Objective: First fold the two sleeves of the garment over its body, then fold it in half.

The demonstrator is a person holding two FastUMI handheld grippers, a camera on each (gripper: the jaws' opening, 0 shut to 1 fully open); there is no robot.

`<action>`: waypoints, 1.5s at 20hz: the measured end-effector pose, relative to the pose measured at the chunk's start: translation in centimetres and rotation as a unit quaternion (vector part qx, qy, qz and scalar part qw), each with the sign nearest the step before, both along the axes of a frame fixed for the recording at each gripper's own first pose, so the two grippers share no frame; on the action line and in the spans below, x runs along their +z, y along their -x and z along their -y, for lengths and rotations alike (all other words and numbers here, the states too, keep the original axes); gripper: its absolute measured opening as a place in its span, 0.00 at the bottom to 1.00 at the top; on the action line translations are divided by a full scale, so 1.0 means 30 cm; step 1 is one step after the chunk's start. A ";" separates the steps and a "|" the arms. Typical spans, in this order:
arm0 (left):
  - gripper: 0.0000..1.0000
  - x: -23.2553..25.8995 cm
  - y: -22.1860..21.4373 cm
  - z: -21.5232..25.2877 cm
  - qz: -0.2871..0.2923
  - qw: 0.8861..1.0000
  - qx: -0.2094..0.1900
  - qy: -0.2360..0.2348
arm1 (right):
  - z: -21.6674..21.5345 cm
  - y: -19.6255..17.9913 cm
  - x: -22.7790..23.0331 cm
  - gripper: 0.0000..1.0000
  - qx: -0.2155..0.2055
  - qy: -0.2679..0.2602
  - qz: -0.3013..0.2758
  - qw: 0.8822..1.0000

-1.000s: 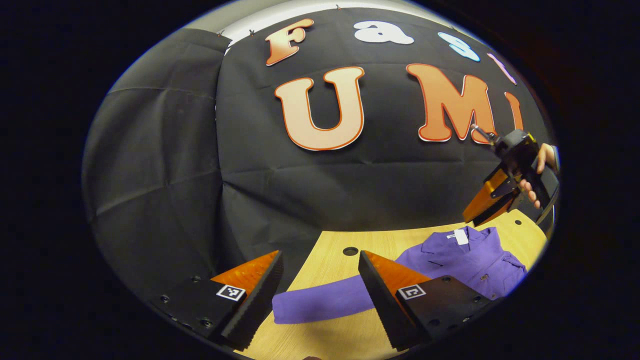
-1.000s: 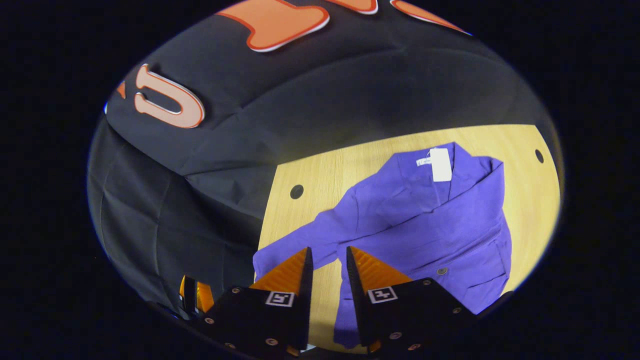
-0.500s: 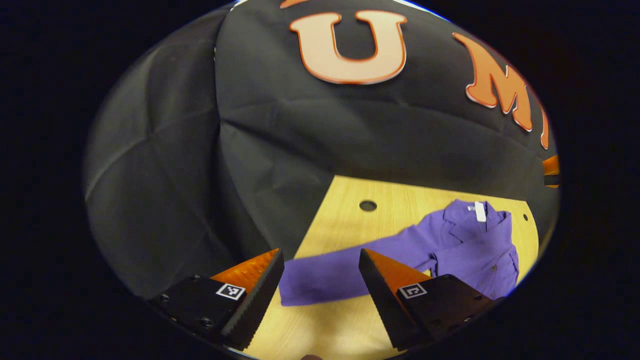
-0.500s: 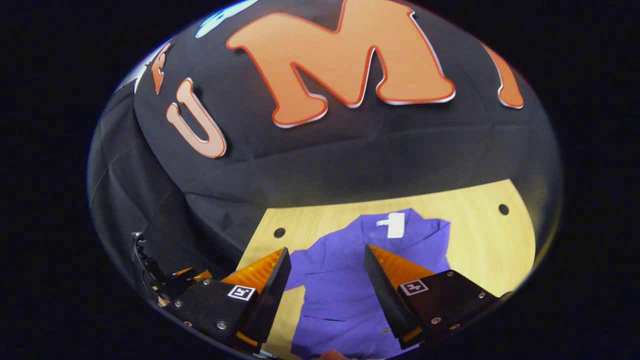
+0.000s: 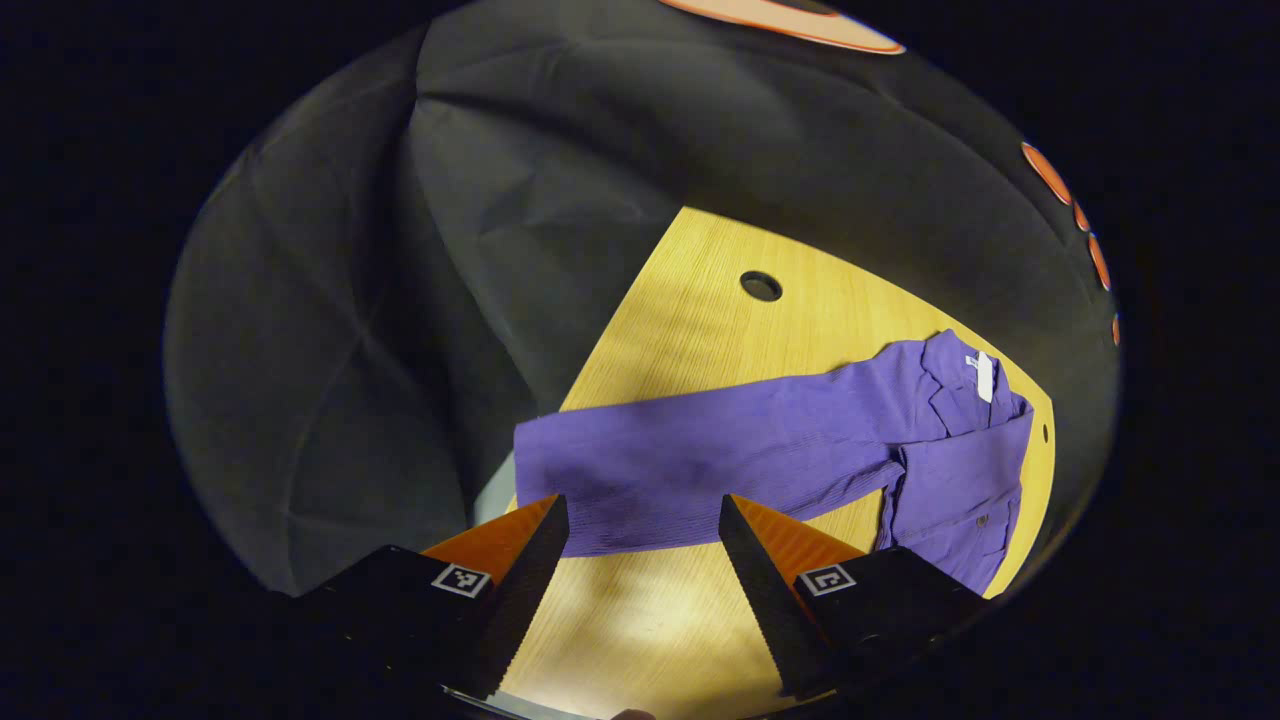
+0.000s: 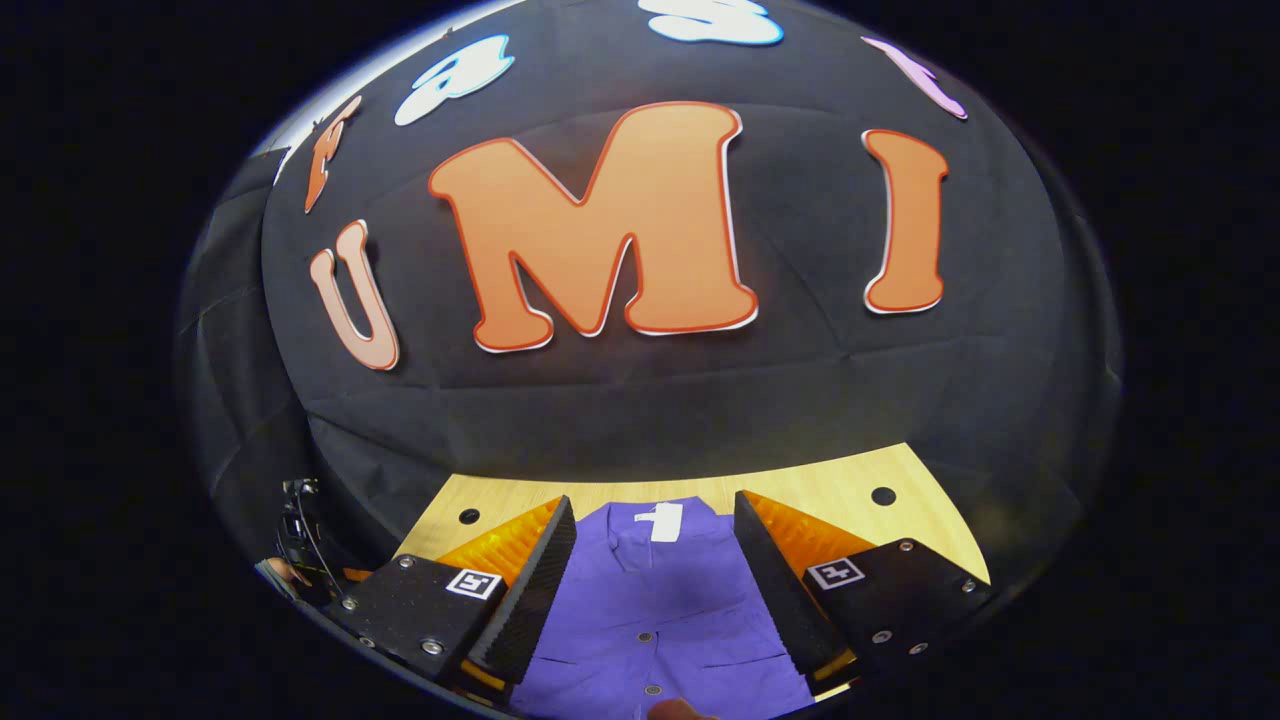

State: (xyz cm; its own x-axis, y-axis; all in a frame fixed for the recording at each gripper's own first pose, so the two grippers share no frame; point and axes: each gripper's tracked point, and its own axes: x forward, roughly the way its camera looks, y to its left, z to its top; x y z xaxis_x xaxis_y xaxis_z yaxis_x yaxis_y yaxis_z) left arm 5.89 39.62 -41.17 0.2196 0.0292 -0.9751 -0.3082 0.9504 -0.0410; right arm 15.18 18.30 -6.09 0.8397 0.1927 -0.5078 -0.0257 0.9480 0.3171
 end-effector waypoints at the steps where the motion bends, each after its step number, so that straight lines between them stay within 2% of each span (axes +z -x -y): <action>1: 0.96 -0.047 0.016 0.006 -0.023 1.000 -0.002 0.008 | 0.020 0.006 0.003 0.95 -0.007 0.005 0.006 1.000; 5: 0.98 -0.170 0.034 0.009 -0.082 0.996 0.009 0.019 | 0.084 0.036 0.010 0.95 -0.022 0.032 0.016 0.999; 10: 0.98 -0.234 0.070 -0.100 -0.123 0.992 0.001 0.005 | 0.119 0.064 0.003 0.95 -0.029 0.042 0.018 0.999; 18: 0.95 -0.333 0.050 -0.128 -0.134 0.991 -0.003 0.015 | 0.118 0.073 0.000 0.95 -0.035 0.044 0.017 0.998; 22: 0.92 -0.325 0.047 -0.132 -0.133 0.991 0.001 0.015 | 0.139 0.075 0.001 0.95 -0.040 0.049 0.020 0.998; 24: 0.86 -0.324 0.038 -0.116 -0.134 0.991 -0.002 0.015 | 0.145 0.072 -0.001 0.95 -0.042 0.045 0.021 0.998; 27: 0.29 -0.311 0.038 -0.098 -0.140 0.990 0.007 0.017 | 0.154 0.073 -0.023 0.95 -0.043 0.041 0.015 0.998; 28: 0.27 -0.303 0.032 -0.088 -0.141 0.990 0.006 0.019 | 0.159 0.073 -0.024 0.95 -0.041 0.039 0.015 0.998; 29: 0.16 -0.315 0.031 -0.071 -0.141 0.990 0.007 0.024 | 0.169 0.076 -0.029 0.95 -0.043 0.040 0.015 0.998; 30: 0.11 -0.302 0.020 -0.052 -0.138 0.990 0.007 0.031 | 0.181 0.077 -0.029 0.95 -0.043 0.041 0.016 0.998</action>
State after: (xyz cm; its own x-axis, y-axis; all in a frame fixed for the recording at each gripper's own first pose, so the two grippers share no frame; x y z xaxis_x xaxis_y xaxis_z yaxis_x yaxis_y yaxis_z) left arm 5.28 41.18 -50.23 -0.0557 -0.0317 -0.9979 -0.3281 0.9446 -0.0117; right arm 12.87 12.86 -6.95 0.8674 0.0783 -0.4914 0.0473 0.9701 0.2381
